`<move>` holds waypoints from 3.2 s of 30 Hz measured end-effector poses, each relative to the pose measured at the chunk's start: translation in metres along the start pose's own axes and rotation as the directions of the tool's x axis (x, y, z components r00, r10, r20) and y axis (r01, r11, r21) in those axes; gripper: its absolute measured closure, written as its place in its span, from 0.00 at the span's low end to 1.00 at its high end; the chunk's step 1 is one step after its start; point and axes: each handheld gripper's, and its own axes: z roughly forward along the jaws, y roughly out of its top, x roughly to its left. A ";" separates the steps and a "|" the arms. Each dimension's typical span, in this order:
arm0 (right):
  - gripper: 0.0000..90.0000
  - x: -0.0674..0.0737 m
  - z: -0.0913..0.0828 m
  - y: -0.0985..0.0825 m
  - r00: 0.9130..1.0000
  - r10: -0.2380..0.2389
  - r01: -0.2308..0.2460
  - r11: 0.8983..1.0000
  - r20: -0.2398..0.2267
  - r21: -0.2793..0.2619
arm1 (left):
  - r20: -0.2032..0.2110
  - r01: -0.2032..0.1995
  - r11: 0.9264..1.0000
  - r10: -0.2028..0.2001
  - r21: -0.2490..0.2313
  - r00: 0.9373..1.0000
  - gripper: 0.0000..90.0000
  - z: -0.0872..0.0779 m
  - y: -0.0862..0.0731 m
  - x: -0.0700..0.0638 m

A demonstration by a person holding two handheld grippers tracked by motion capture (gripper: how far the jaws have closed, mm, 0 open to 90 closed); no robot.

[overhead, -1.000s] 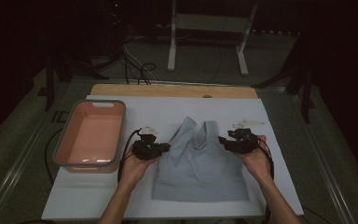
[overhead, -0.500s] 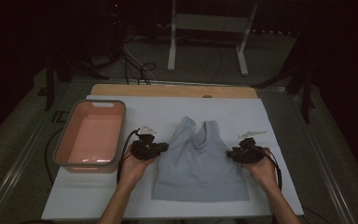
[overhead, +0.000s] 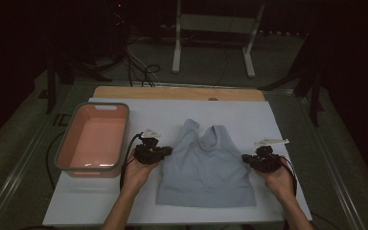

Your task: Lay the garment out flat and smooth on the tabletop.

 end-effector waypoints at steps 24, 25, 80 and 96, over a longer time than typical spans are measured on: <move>1.00 0.000 -0.004 -0.007 0.998 -0.013 0.013 1.000 0.054 0.002 | -0.018 -0.016 0.998 0.017 0.060 1.000 0.85 0.013 -0.005 -0.008; 1.00 0.001 -0.004 -0.007 0.999 -0.016 0.016 1.000 0.051 0.001 | -0.015 -0.012 0.999 0.013 0.051 1.000 0.83 0.013 -0.002 -0.008; 0.90 0.007 -0.003 -0.003 1.000 -0.027 0.027 0.998 -0.001 -0.059 | -0.228 0.150 0.987 -0.132 0.063 0.965 0.60 0.039 0.025 0.033; 0.84 0.008 -0.004 -0.003 0.999 -0.030 0.028 0.997 -0.021 -0.067 | -0.186 0.048 0.988 -0.020 0.148 0.982 0.58 0.075 0.026 0.010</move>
